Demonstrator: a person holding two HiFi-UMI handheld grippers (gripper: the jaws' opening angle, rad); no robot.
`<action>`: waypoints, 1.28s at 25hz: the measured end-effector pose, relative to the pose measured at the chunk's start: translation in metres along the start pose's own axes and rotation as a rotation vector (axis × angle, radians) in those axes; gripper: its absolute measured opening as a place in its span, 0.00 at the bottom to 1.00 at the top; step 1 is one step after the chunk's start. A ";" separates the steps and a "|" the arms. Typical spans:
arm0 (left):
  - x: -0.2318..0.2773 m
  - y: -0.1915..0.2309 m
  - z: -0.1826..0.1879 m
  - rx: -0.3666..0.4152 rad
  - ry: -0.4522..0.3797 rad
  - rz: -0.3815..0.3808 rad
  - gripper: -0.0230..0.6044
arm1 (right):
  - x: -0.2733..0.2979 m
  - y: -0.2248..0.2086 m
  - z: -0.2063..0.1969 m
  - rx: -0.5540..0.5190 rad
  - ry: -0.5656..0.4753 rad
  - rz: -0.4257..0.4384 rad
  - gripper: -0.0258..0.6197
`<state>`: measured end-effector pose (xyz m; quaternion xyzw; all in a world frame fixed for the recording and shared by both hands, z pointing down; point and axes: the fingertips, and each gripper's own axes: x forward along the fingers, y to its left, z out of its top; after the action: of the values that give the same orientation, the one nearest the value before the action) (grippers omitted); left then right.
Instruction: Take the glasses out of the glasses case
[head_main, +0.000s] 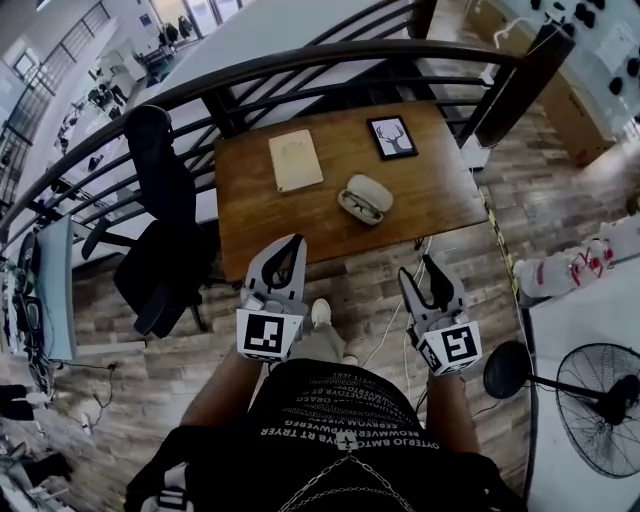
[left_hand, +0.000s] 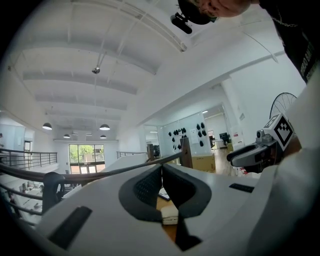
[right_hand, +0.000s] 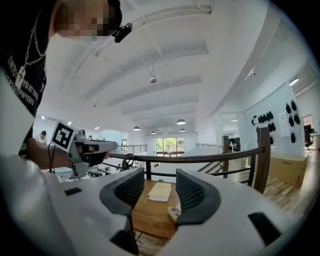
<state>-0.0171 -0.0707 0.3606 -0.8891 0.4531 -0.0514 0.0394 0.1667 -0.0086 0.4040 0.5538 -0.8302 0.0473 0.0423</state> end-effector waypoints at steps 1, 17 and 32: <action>0.004 0.003 -0.002 -0.003 0.003 -0.003 0.08 | 0.006 -0.001 -0.001 0.003 0.002 0.000 0.33; 0.101 0.048 -0.013 0.000 0.037 -0.071 0.08 | 0.095 -0.040 0.008 0.016 0.027 -0.027 0.33; 0.180 0.094 -0.005 -0.011 0.011 -0.141 0.08 | 0.169 -0.079 0.029 -0.003 0.032 -0.088 0.33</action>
<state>0.0115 -0.2716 0.3648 -0.9186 0.3901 -0.0564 0.0283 0.1739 -0.1974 0.3980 0.5888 -0.8044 0.0529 0.0584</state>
